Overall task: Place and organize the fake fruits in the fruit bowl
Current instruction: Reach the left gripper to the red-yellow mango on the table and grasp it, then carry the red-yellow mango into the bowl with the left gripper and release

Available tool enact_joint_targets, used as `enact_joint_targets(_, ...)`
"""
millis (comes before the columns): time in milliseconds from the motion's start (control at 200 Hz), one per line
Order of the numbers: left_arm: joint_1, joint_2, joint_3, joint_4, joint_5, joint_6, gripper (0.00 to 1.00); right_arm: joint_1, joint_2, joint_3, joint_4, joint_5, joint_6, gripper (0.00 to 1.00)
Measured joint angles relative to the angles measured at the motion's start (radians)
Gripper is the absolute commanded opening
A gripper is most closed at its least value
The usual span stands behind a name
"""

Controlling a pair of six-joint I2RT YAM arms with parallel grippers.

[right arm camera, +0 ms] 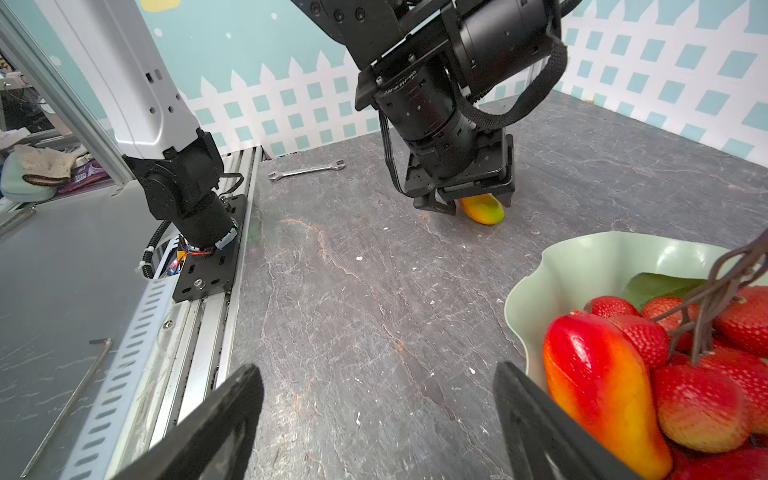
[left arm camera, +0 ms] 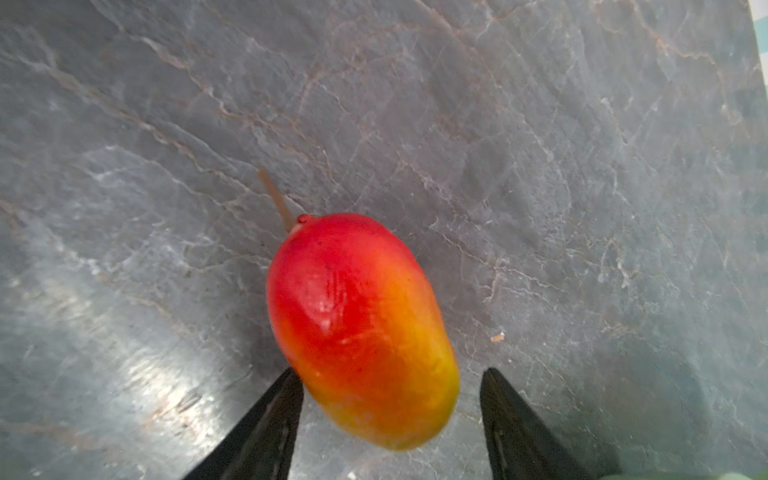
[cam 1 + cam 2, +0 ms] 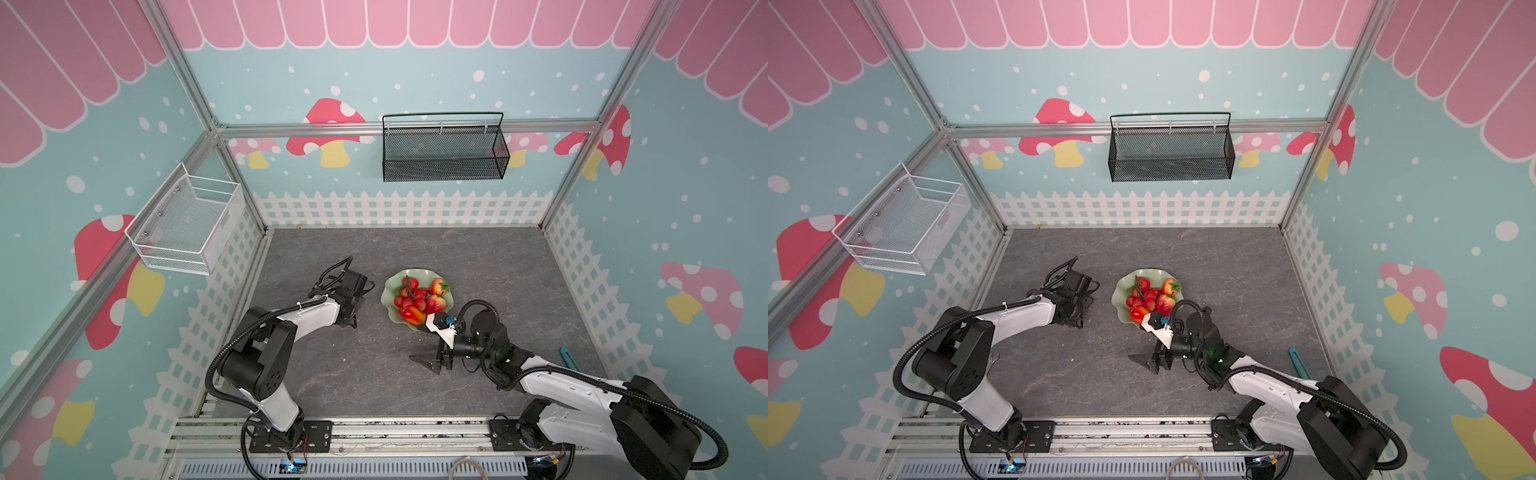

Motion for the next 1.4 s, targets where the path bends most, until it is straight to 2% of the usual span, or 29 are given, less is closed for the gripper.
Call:
enact_joint_targets(140, 0.009, 0.02, 0.015, 0.005, -0.017, -0.003, 0.6, 0.0, 0.0, 0.0, 0.0, -0.001, 0.0, 0.9)
enact_joint_targets(415, 0.055, 0.053, 0.025, 0.026, -0.031, -0.002, 0.6, 0.0, 0.01, 0.0, 0.0, -0.003, -0.003, 0.9)
enact_joint_targets(485, 0.06, 0.056, 0.025, 0.037, -0.031, -0.002, 0.55, 0.0, 0.012, 0.001, 0.0, -0.005, -0.003, 0.9)
enact_joint_targets(575, 0.066, 0.061, 0.025, 0.045, -0.03, 0.008, 0.39, 0.0, 0.018, 0.003, 0.0, -0.007, -0.003, 0.9)
enact_joint_targets(715, 0.064, 0.06, 0.021, 0.063, -0.029, 0.04, 0.36, -0.002, 0.017, 0.005, 0.0, 0.003, -0.002, 0.9)
enact_joint_targets(851, 0.036, 0.019, 0.006, 0.077, -0.016, 0.131, 0.37, -0.057, 0.001, 0.005, 0.0, 0.028, 0.023, 0.89)
enact_joint_targets(956, -0.041, -0.066, 0.003, 0.093, -0.014, 0.227, 0.37, -0.129, -0.007, 0.003, 0.001, 0.04, 0.052, 0.89)
enact_joint_targets(1101, -0.137, -0.156, 0.021, 0.137, 0.006, 0.366, 0.37, -0.138, -0.029, -0.003, 0.007, 0.051, 0.072, 0.9)
enact_joint_targets(1401, -0.219, -0.04, 0.14, 0.14, 0.068, 0.571, 0.38, -0.152, -0.028, -0.003, 0.008, 0.069, 0.088, 0.9)
